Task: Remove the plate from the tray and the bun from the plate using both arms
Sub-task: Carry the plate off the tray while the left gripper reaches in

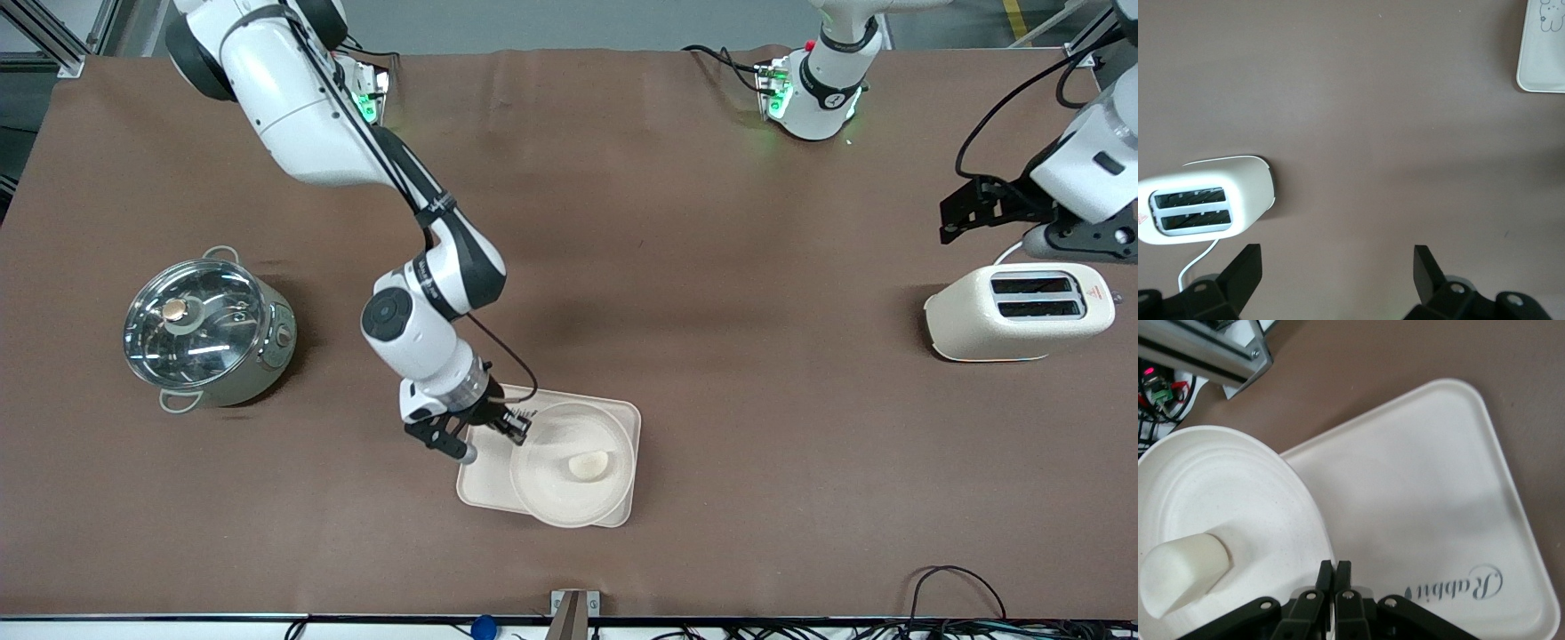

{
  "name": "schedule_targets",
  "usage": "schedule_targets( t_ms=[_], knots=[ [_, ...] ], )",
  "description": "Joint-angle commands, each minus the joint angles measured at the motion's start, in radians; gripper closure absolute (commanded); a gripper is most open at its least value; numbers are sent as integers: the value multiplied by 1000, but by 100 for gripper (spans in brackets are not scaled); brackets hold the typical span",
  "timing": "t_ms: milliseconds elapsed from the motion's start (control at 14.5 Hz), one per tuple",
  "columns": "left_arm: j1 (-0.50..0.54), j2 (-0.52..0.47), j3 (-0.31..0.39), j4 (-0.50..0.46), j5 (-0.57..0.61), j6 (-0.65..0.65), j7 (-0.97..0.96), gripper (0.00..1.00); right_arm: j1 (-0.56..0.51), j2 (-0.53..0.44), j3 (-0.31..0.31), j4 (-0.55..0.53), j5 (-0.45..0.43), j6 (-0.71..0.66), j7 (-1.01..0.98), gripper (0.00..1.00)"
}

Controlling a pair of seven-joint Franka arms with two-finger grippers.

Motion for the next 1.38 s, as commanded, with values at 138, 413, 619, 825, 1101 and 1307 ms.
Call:
schedule_targets(
  t_ms=[138, 413, 619, 825, 1101, 1307],
  knots=[
    [-44, 61, -21, 2, -29, 25, -85, 0, -19, -304, 41, -490, 18, 124, -5, 100],
    [-120, 140, -40, -15, -30, 68, -260, 0, -13, -378, 88, -696, 18, 229, -13, 100],
    [-187, 211, -41, -18, -29, 108, -417, 0, 22, -370, 104, -766, 18, 360, -13, 100],
    [-248, 283, -41, -16, -27, 160, -577, 0, 37, -334, 102, -775, 18, 416, -13, 100],
    [-334, 389, -41, -13, -24, 301, -816, 0, 51, -291, 102, -792, 18, 478, -13, 100],
    [-387, 458, -41, -6, -27, 399, -980, 0, 51, -280, 104, -797, 18, 479, -12, 100]
  ],
)
